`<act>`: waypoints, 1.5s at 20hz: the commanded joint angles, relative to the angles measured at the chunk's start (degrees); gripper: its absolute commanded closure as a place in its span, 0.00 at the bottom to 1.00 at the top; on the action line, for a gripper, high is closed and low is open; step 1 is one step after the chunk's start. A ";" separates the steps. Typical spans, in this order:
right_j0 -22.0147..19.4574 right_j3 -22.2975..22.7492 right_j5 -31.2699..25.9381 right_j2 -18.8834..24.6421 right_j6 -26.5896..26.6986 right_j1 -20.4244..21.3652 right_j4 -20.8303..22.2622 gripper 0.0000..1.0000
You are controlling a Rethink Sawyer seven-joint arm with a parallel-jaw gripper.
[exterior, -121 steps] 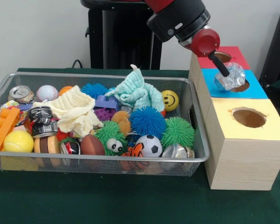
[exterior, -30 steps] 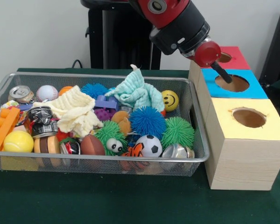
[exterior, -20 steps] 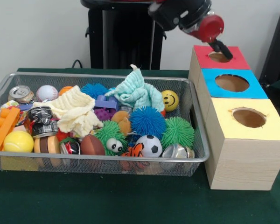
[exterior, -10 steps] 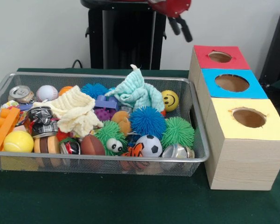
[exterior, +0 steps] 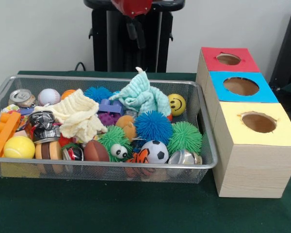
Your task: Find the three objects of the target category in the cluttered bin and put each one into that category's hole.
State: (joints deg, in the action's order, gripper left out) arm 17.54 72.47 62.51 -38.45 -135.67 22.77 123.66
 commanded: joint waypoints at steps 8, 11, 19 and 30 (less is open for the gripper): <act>0.16 -3.18 -3.44 0.68 -8.77 -6.25 0.05 0.00; -0.15 -4.97 -4.15 0.53 -10.47 -8.20 -0.42 0.00; -0.11 -6.23 -6.87 0.30 -10.72 -10.36 -2.98 0.00; 2.78 -6.97 -9.30 0.05 -10.35 -13.36 -3.68 0.00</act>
State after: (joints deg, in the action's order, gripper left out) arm 19.52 67.80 56.14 -43.02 -135.71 12.52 123.55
